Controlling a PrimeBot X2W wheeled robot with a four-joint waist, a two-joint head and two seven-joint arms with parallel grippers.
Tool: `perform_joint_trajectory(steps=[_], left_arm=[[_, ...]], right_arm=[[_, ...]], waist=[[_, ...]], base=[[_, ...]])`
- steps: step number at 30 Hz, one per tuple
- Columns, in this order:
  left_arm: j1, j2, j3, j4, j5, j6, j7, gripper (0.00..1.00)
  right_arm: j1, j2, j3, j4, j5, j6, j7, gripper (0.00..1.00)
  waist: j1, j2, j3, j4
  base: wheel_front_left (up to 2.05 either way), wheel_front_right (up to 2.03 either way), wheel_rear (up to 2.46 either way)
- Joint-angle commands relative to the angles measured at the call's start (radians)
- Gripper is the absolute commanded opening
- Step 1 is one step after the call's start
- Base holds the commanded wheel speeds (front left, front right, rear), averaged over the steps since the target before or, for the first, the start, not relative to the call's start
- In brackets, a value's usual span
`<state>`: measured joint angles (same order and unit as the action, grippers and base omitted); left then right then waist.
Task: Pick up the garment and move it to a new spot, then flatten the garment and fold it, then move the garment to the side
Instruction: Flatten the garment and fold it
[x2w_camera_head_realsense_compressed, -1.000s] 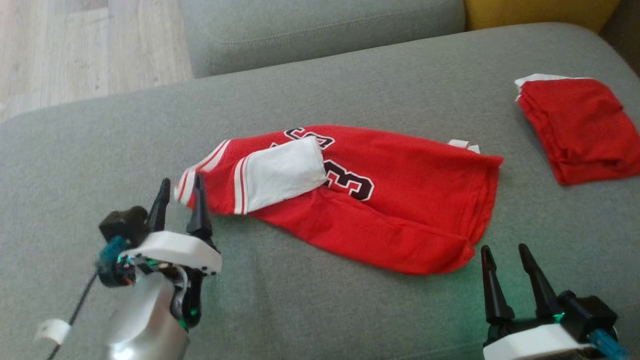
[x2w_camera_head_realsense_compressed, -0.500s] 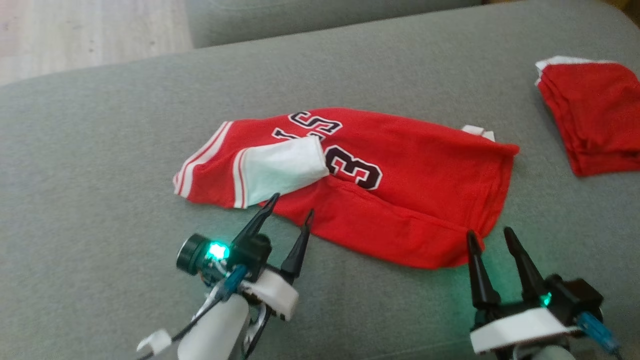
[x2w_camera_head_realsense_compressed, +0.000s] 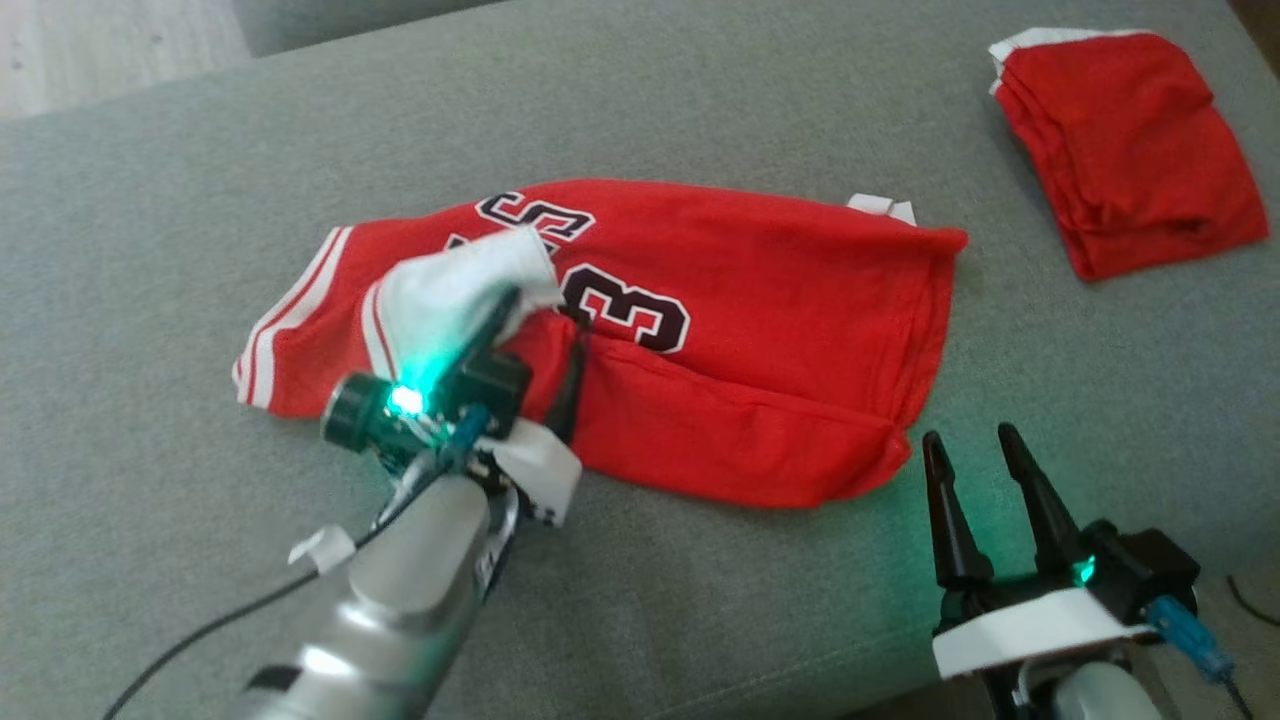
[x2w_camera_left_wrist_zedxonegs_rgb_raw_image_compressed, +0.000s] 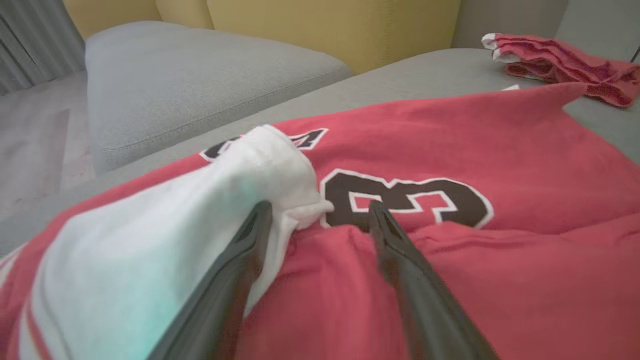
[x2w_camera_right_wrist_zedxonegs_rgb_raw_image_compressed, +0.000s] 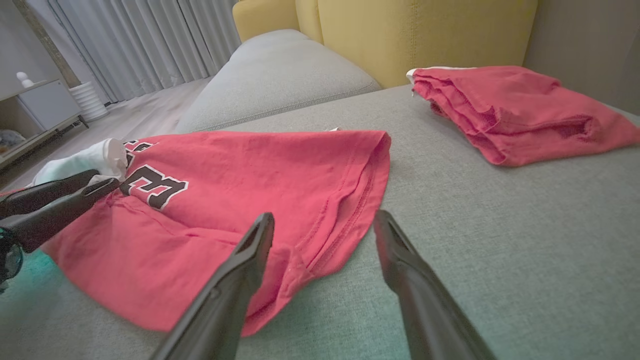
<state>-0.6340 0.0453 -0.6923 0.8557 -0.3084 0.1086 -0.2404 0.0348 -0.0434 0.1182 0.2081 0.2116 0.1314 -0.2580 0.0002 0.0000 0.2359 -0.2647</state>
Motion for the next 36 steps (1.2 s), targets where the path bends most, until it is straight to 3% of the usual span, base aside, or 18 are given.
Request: perform_joint_trajectory(steps=[1,6,7,8,9,10,18,26,27,28,29,36], left_arm=[[-0.057,0.005,0.016,-0.007,-0.004,0.029,-0.015,1.00],[-0.087,0.005,0.009,0.017,-0.023,0.066,-0.020,0.96],[-0.091,0.005,0.007,0.015,-0.025,0.067,-0.021,0.78],[-0.095,0.005,0.007,0.004,-0.025,0.071,-0.021,0.45],[-0.096,0.005,0.006,-0.005,-0.023,0.075,-0.021,0.27],[-0.095,0.005,0.004,-0.011,-0.021,0.077,-0.021,0.00],[-0.049,0.005,0.005,-0.103,-0.017,0.065,-0.021,0.00],[0.005,0.007,-0.041,-0.101,0.015,0.009,-0.021,0.00],[-0.001,0.007,-0.051,-0.085,0.024,0.009,-0.021,0.07],[-0.009,0.007,-0.060,-0.068,0.030,0.009,-0.016,0.91],[-0.018,0.007,-0.067,-0.054,0.032,0.007,-0.009,1.00],[-0.098,0.005,-0.125,-0.014,0.015,0.006,0.029,1.00]], right_arm=[[-0.036,-0.007,0.019,-0.028,0.005,-0.001,-0.004,1.00],[-0.039,-0.007,0.021,-0.028,0.006,-0.001,-0.004,1.00],[-0.040,-0.007,0.022,-0.028,0.007,-0.001,-0.004,1.00],[-0.040,-0.007,0.023,-0.028,0.007,-0.001,-0.004,1.00],[-0.040,-0.007,0.024,-0.028,0.007,-0.001,-0.004,1.00],[-0.040,-0.007,0.024,-0.027,0.007,-0.001,-0.004,1.00],[-0.022,-0.007,0.005,-0.029,0.007,-0.001,-0.004,1.00],[-0.009,-0.007,0.007,-0.024,0.006,-0.001,-0.004,1.00],[-0.012,-0.007,0.010,-0.022,0.007,-0.001,-0.004,1.00],[-0.015,-0.007,0.014,-0.021,0.008,-0.001,-0.004,1.00],[-0.019,-0.007,0.017,-0.021,0.009,-0.001,-0.004,1.00],[-0.036,-0.007,0.025,-0.013,0.022,-0.001,-0.004,1.00]], waist=[[-0.0002,0.0000,0.009,-0.009],[-0.0002,0.0000,0.012,-0.009],[-0.0002,0.0000,0.012,-0.008],[-0.0002,0.0000,0.012,-0.006],[-0.0002,0.0000,0.010,-0.003],[-0.0002,0.0000,0.008,0.000],[-0.0002,0.0000,-0.032,0.052],[-0.0002,0.0000,-0.057,0.106],[-0.0002,0.0000,-0.056,0.107],[-0.0002,0.0000,-0.052,0.106],[-0.0002,0.0000,-0.048,0.103],[-0.0002,0.0000,-0.007,0.062]], base=[[0.00,0.00,0.00],[0.00,0.00,0.00],[0.00,0.00,0.00],[0.00,0.00,0.00],[0.00,0.00,0.00],[0.00,0.00,0.00],[0.00,0.00,0.00],[0.00,0.00,0.00],[0.00,0.00,0.00],[0.00,0.00,0.00],[0.00,0.00,0.00],[0.00,0.00,0.00]])
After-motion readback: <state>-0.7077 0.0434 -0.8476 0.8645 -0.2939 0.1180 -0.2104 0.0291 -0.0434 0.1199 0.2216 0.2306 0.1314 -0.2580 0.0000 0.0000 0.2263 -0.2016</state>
